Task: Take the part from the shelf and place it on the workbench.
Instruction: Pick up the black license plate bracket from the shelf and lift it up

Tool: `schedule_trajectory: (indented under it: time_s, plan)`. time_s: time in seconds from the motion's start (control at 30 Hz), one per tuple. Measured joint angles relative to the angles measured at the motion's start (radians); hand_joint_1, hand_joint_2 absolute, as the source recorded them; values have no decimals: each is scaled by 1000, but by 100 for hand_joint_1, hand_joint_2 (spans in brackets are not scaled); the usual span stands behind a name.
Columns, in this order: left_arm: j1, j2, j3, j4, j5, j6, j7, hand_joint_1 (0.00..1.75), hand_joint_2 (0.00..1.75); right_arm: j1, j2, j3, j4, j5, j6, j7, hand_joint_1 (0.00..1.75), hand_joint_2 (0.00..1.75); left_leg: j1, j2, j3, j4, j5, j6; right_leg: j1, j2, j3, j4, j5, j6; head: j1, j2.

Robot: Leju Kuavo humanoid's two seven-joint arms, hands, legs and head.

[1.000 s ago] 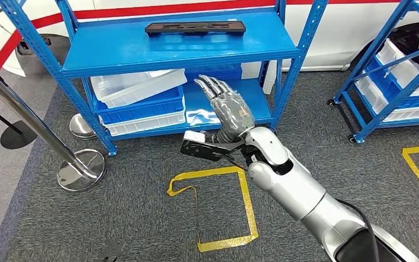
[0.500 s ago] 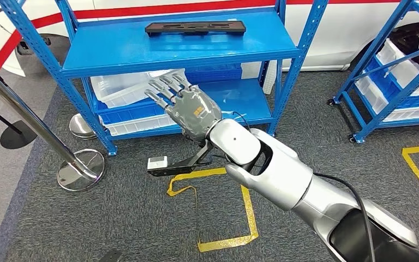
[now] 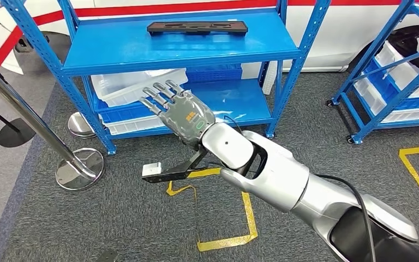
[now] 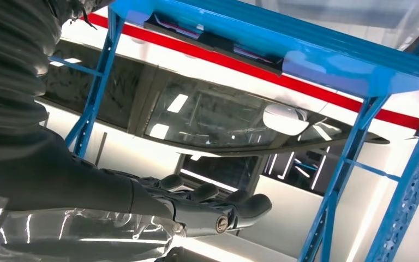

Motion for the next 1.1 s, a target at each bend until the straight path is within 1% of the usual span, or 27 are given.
schedule_trajectory:
  time_s: [0.03,0.07,0.1,0.13,0.17,0.2,0.27,0.3,0.33,0.4,0.47,0.5,0.53,0.57,0.63,0.67,0.7,0.73,0.77,0.8,0.83,0.87,0.9,0.97,1.0,1.03,1.1]
  plan:
    - [-1,0,-1,1,2,0,-2,0,0,0,0,0,0,-2,0,0,0,175,3,1,2,-5,3,2,-1,0,-24,46,-23,3,1,0]
    - [-2,0,-3,2,3,0,-5,0,0,1,0,1,0,-6,0,0,0,175,4,0,2,-6,3,3,-2,1,-57,108,-50,5,1,0]
    - [-3,0,-3,3,6,3,-11,0,0,4,0,1,1,-17,1,2,0,131,4,0,2,-6,3,3,-4,1,-95,174,-73,7,1,0]
    - [-3,-1,-3,3,12,7,-22,0,0,9,0,1,2,-38,4,6,0,87,5,0,2,-6,2,3,-6,1,-127,225,-82,9,1,0]
    - [-2,-1,-3,4,19,13,-36,0,0,14,0,1,3,-68,7,12,0,87,6,0,3,-5,1,2,-8,1,-146,246,-72,11,1,0]
    - [-2,-1,-3,4,26,19,-52,0,0,18,0,1,5,-105,9,19,0,87,8,-1,5,-4,-2,-1,-10,1,-147,226,-42,12,1,0]
    - [-3,-2,-3,4,37,26,-76,0,0,24,0,1,7,-169,7,37,0,175,13,-4,10,2,-12,-10,-14,1,-110,110,43,13,2,0]
    - [-4,-2,-3,5,41,29,-84,0,0,26,0,1,9,-194,0,48,0,175,14,-5,10,7,-18,-17,-14,2,-88,53,72,12,2,0]
    - [-5,-2,-3,6,43,32,-91,0,0,29,1,0,12,-214,-8,62,0,175,14,-6,7,12,-22,-24,-12,3,-74,16,82,6,2,0]
    - [-7,-2,-3,10,47,39,-100,0,0,37,3,0,18,-240,-30,90,0,175,14,-7,-1,15,-24,-38,-4,7,-69,-5,74,-8,2,0]
    - [-7,-3,-3,11,47,45,-106,0,0,43,6,0,23,-246,-50,111,0,175,16,-5,-3,16,-28,-49,-5,8,-67,-13,71,-23,1,0]
    - [-8,-3,-3,12,47,48,-108,0,0,43,8,0,25,-244,-59,118,0,175,17,-4,-9,31,-38,-54,-6,8,-63,-16,70,-29,1,0]
    - [-9,-3,-4,12,45,51,-109,0,0,42,10,0,27,-241,-65,121,0,175,17,-2,-27,68,-56,-58,-8,7,-58,-20,69,-34,-1,0]
    - [-10,-3,-4,13,44,54,-109,0,0,42,12,0,29,-236,-69,123,0,175,17,-1,-56,125,-79,-61,-8,6,-54,-22,68,-39,-2,0]
    - [-9,-3,-4,14,39,62,-108,0,0,44,13,0,34,-230,-72,125,0,175,17,0,-133,255,-116,-65,-4,4,-51,-22,64,-45,-3,0]
    - [-8,-4,-4,14,36,66,-106,0,0,46,13,0,37,-229,-72,126,0,175,17,0,-160,289,-114,-64,-2,4,-49,-21,62,-48,-2,0]
    - [-8,-4,-4,15,32,69,-105,0,0,47,13,0,40,-229,-72,127,0,175,17,0,-169,287,-93,-62,0,5,-46,-21,60,-50,-2,0]
    - [-7,-5,-4,16,29,72,-104,0,0,47,13,0,43,-229,-72,128,0,175,16,0,-160,247,-56,-58,2,6,-42,-21,58,-51,-2,0]
    - [-8,-5,-4,17,27,73,-103,0,0,47,13,0,44,-229,-72,129,0,175,15,0,-138,183,-12,-53,4,7,-38,-21,55,-51,-2,0]
    - [-9,-5,-4,18,26,74,-103,0,0,46,13,0,46,-229,-72,129,0,175,11,0,-112,120,19,-46,6,7,-35,-21,52,-49,-2,0]
    - [-10,-5,-4,20,24,75,-102,0,0,45,13,0,47,-229,-72,129,0,175,8,1,-90,68,35,-39,8,8,-34,-21,50,-47,-2,0]
    - [-12,-5,-5,21,23,75,-101,0,0,45,13,0,49,-229,-72,129,0,175,4,1,-77,36,39,-33,9,8,-34,-23,49,-42,-2,0]
    - [-12,-5,-5,21,22,74,-99,0,0,45,13,0,50,-228,-72,128,0,175,1,1,-71,22,33,-28,9,8,-35,-22,52,-37,-2,0]
    - [-11,-6,-7,21,21,70,-94,0,0,44,14,0,53,-227,-73,125,0,175,4,0,-60,6,33,-20,9,7,-33,-18,55,-25,-1,0]
    - [-10,-6,-8,21,21,68,-92,0,0,42,14,0,54,-226,-73,124,0,175,6,0,-54,1,34,-16,8,6,-38,-3,49,-19,0,0]
    - [-10,-6,-10,21,21,67,-90,0,0,40,14,0,54,-226,-73,122,0,175,9,0,-47,-2,33,-12,7,6,-51,26,33,-14,1,0]
    - [-11,-7,-12,21,20,64,-86,0,0,40,15,0,56,-226,-73,121,0,175,10,-1,-39,-3,29,-6,4,6,-109,133,-15,-6,3,0]
